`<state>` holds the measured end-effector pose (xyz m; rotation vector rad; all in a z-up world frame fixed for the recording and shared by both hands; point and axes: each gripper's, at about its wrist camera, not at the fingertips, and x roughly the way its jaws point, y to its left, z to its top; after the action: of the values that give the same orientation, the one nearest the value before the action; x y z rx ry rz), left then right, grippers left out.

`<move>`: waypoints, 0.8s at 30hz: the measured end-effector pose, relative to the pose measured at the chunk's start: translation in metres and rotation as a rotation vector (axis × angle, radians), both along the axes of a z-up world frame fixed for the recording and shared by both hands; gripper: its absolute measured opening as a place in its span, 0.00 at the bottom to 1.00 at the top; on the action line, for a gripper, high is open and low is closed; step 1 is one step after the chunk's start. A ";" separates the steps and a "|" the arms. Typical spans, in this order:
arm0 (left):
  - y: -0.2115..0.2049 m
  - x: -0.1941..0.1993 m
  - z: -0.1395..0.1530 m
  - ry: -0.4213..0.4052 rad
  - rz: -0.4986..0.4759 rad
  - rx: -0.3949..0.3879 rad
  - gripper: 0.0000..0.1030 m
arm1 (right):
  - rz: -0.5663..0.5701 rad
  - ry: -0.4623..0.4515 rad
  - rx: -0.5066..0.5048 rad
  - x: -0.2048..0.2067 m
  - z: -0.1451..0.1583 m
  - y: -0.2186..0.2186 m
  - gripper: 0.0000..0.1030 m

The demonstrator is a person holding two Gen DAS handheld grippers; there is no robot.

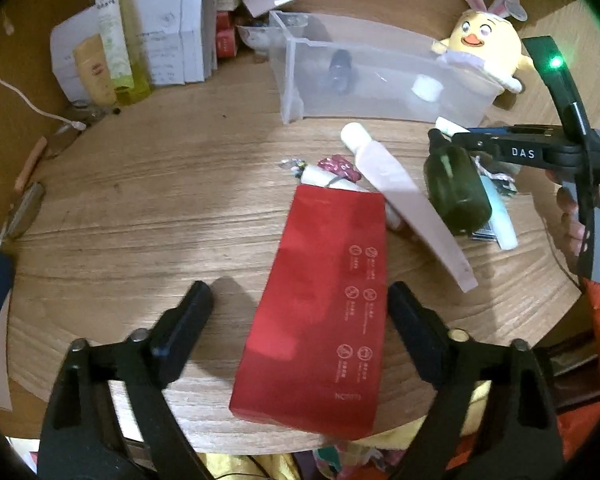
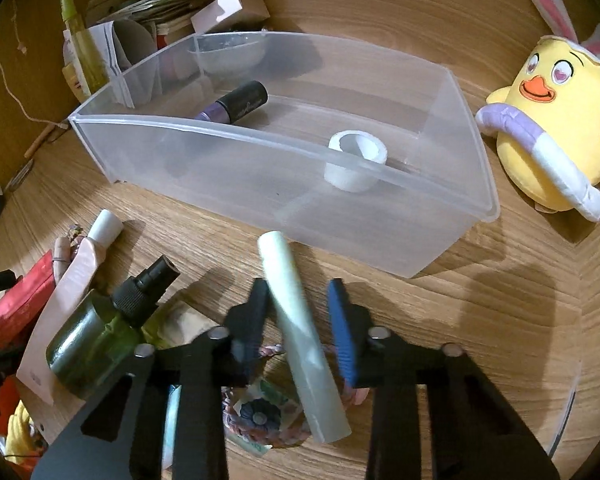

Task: Organize objects
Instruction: 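Grasp the red coffee bag with the left tool while the right tool grasps the pale green tube, then carry the red bag into the clear box and release it while the right tool carries the green tube over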

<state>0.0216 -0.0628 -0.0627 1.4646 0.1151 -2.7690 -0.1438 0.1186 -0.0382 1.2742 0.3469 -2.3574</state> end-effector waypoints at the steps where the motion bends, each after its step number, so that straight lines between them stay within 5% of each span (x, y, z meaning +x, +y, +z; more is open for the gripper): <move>1: 0.000 0.001 0.000 0.005 0.003 -0.009 0.69 | -0.002 0.006 0.000 0.001 0.001 0.000 0.20; 4: 0.001 0.005 0.002 0.022 0.007 -0.014 0.52 | -0.011 0.031 -0.001 0.004 0.003 0.001 0.17; 17: -0.013 0.009 0.036 0.138 0.066 -0.015 0.52 | -0.037 0.114 -0.050 0.020 0.022 0.017 0.14; 24: -0.019 -0.009 0.057 0.220 0.099 0.061 0.52 | -0.038 0.136 -0.127 0.029 0.039 0.025 0.14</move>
<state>0.0126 -0.0823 -0.0060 1.1256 0.2685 -2.8584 -0.1148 0.1437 0.0011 1.0755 0.2124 -2.4622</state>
